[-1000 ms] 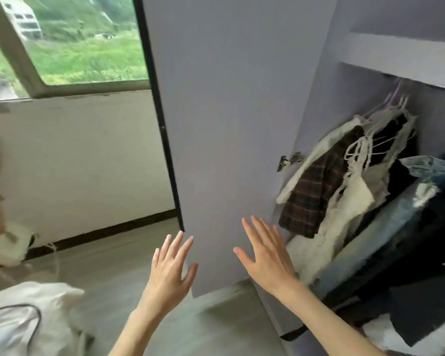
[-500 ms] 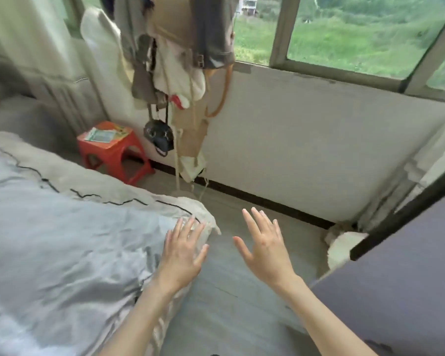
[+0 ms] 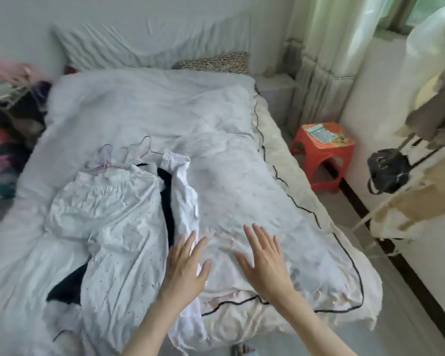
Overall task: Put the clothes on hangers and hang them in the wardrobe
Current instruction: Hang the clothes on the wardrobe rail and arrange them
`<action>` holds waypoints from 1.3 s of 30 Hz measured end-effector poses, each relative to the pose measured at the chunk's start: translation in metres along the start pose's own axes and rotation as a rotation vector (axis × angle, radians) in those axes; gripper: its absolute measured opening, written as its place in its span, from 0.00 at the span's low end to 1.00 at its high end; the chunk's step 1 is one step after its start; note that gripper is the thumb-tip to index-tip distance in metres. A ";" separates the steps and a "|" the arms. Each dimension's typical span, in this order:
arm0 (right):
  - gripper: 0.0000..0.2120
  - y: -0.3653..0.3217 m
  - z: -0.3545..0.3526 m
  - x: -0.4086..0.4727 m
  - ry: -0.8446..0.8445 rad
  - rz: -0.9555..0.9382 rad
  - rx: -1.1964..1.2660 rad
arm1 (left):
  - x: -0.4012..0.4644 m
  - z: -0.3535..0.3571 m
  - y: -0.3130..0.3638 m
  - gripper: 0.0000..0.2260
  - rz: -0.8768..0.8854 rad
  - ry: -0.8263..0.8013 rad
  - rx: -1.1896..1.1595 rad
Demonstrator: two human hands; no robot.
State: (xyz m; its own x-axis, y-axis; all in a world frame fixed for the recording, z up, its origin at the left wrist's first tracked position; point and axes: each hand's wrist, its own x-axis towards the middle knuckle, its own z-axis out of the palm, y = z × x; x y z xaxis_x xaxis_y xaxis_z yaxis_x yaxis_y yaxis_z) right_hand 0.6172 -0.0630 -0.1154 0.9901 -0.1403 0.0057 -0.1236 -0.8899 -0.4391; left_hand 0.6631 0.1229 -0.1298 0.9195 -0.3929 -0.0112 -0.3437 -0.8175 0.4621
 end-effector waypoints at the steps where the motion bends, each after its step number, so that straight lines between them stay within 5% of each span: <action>1: 0.35 -0.007 0.005 0.010 -0.022 -0.050 0.000 | -0.003 -0.002 -0.009 0.36 -0.061 0.009 0.003; 14: 0.51 -0.070 0.089 0.095 -0.319 -0.381 0.064 | -0.040 -0.010 -0.101 0.38 -0.575 0.089 -0.052; 18: 0.51 -0.107 0.112 0.138 -0.346 -0.403 0.038 | -0.021 -0.020 -0.154 0.23 -0.625 0.093 -0.102; 28: 0.41 -0.220 0.234 0.299 -0.438 -0.228 -0.086 | 0.091 -0.039 -0.353 0.25 -0.558 -0.073 -0.152; 32: 0.28 -0.250 0.279 0.376 -0.447 -0.204 -0.108 | 0.146 -0.033 -0.427 0.23 -0.454 -0.079 -0.078; 39: 0.27 -0.267 0.336 0.488 -0.377 0.045 -0.092 | 0.175 0.013 -0.510 0.25 -0.383 -0.192 -0.109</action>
State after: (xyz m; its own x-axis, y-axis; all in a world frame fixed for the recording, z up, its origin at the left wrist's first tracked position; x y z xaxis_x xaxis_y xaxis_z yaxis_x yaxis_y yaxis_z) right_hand 1.1558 0.2516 -0.2972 0.9366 -0.0261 -0.3495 -0.1559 -0.9243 -0.3485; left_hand 0.9973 0.4655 -0.3791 0.9209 -0.1498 -0.3599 0.0464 -0.8745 0.4828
